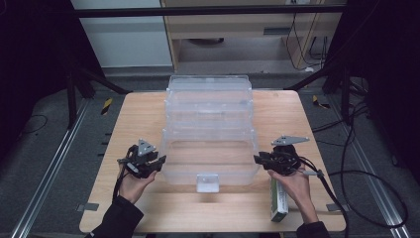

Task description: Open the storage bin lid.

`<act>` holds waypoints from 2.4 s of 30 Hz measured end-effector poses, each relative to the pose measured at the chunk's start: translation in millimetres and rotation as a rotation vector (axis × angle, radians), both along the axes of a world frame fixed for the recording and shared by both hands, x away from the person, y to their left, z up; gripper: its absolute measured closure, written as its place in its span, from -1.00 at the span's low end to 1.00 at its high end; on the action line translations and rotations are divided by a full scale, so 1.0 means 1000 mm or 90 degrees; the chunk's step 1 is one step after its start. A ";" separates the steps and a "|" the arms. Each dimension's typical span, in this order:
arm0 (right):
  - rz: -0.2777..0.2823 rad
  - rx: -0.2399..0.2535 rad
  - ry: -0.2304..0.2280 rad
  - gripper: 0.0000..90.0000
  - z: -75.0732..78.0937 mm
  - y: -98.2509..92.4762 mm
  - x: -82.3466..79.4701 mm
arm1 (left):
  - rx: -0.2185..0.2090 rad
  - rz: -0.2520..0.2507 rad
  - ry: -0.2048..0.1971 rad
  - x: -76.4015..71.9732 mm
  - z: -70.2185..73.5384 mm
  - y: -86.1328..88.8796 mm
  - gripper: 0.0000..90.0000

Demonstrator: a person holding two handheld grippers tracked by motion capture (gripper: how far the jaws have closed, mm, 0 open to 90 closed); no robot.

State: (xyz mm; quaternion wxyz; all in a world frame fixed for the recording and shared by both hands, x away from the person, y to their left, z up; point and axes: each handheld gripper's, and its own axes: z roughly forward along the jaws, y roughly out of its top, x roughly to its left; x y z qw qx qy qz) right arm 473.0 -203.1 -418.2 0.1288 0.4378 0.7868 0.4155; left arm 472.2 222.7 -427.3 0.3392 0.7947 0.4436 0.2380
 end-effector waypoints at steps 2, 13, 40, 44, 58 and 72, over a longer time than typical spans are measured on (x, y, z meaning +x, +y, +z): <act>0.002 0.001 0.000 0.54 0.000 0.000 0.000 | -0.001 0.000 -0.001 0.000 0.000 0.000 0.45; 0.002 -0.018 -0.006 0.55 0.002 0.002 0.000 | -0.014 -0.014 -0.018 -0.003 0.003 0.005 0.31; -0.009 -0.023 -0.042 0.24 0.030 -0.017 -0.009 | -0.080 0.045 -0.086 -0.001 0.017 0.059 0.15; -0.013 -0.026 -0.051 0.20 0.039 -0.020 -0.013 | -0.070 0.059 -0.084 0.001 0.013 0.065 0.16; -0.033 -0.075 -0.003 0.06 0.050 -0.032 -0.028 | -0.071 0.092 -0.068 0.005 0.007 0.083 0.10; -0.047 -0.088 0.036 -0.31 0.041 -0.031 -0.044 | -0.062 0.101 -0.053 0.008 0.003 0.085 0.06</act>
